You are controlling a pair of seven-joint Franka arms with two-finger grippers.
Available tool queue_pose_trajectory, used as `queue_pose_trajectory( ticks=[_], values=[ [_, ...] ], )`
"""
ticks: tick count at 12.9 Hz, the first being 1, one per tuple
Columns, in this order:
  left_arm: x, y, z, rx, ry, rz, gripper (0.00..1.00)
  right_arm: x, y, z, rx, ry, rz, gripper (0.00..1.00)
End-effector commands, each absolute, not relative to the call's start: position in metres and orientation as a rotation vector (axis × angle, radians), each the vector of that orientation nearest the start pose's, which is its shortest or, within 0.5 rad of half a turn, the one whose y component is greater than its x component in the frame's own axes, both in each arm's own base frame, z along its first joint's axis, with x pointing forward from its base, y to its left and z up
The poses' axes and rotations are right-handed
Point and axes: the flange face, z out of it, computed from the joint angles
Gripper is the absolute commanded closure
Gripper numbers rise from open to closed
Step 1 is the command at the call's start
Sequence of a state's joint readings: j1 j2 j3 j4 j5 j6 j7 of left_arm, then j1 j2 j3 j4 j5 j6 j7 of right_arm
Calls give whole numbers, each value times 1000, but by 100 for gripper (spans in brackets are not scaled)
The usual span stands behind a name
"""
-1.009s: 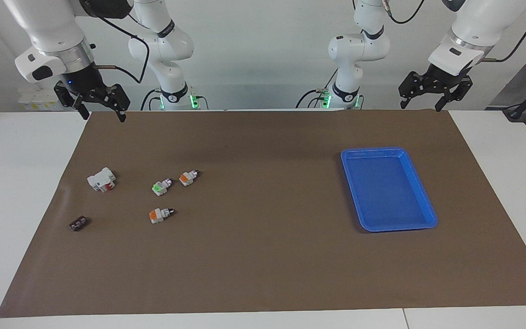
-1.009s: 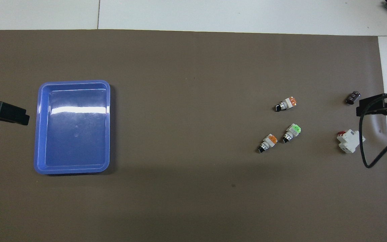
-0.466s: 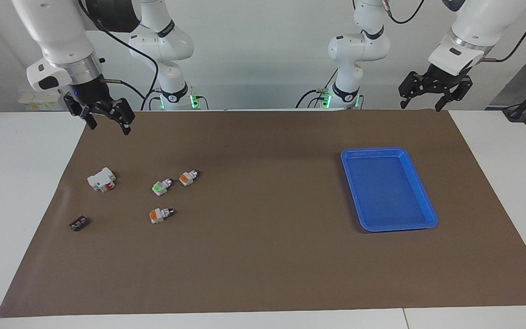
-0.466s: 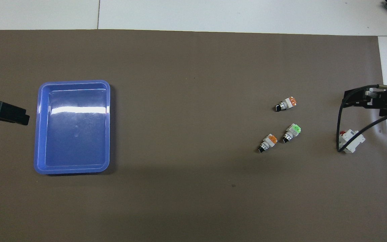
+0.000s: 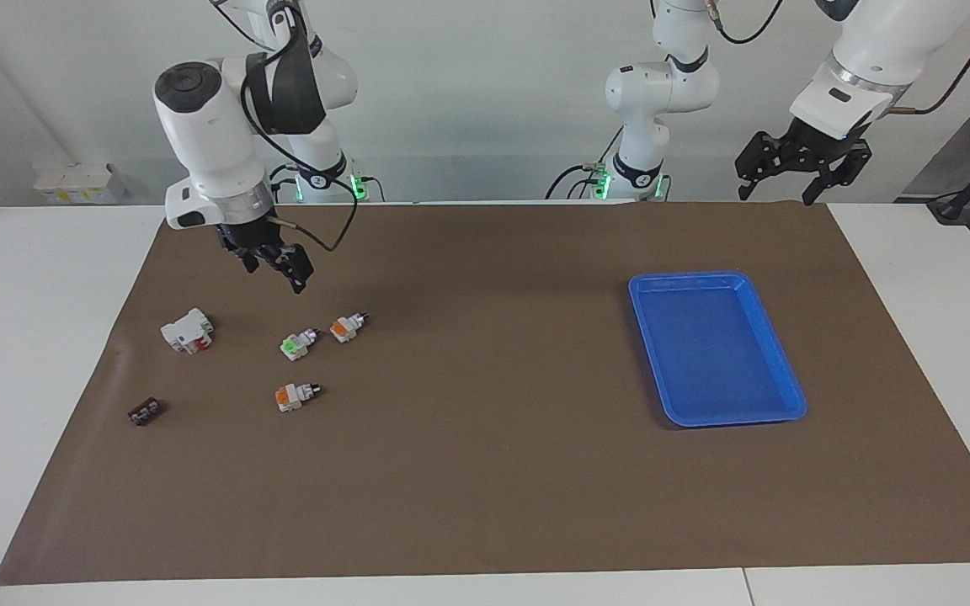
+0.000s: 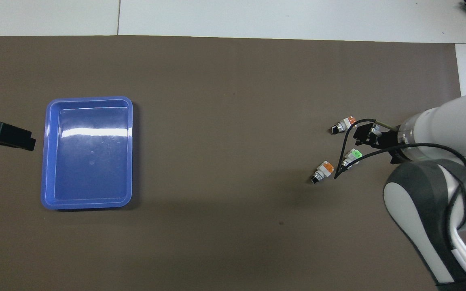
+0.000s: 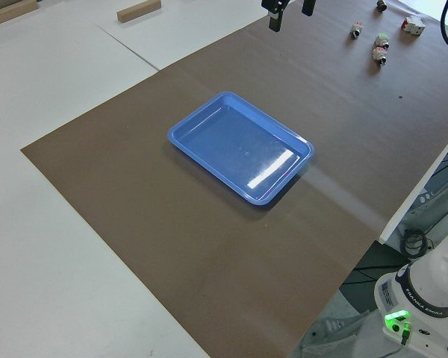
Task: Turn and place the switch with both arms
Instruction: 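Reach the right gripper down to the orange-topped switch, then grasp the orange-topped switch with the right gripper and lift it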
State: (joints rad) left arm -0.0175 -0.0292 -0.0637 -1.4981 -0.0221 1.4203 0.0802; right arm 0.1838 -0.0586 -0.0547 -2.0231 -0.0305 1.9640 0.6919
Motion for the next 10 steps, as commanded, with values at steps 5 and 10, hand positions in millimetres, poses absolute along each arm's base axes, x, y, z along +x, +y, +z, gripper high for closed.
queue_pose_trajectory(
  ticks=[5, 10],
  values=[
    [519, -43, 662, -3130, 251, 80, 0, 507, 95, 353, -2789, 1271, 165, 0],
    [519, -44, 662, -3130, 246, 77, 0, 490, 84, 299, -2646, 1400, 212, 0]
  ],
)
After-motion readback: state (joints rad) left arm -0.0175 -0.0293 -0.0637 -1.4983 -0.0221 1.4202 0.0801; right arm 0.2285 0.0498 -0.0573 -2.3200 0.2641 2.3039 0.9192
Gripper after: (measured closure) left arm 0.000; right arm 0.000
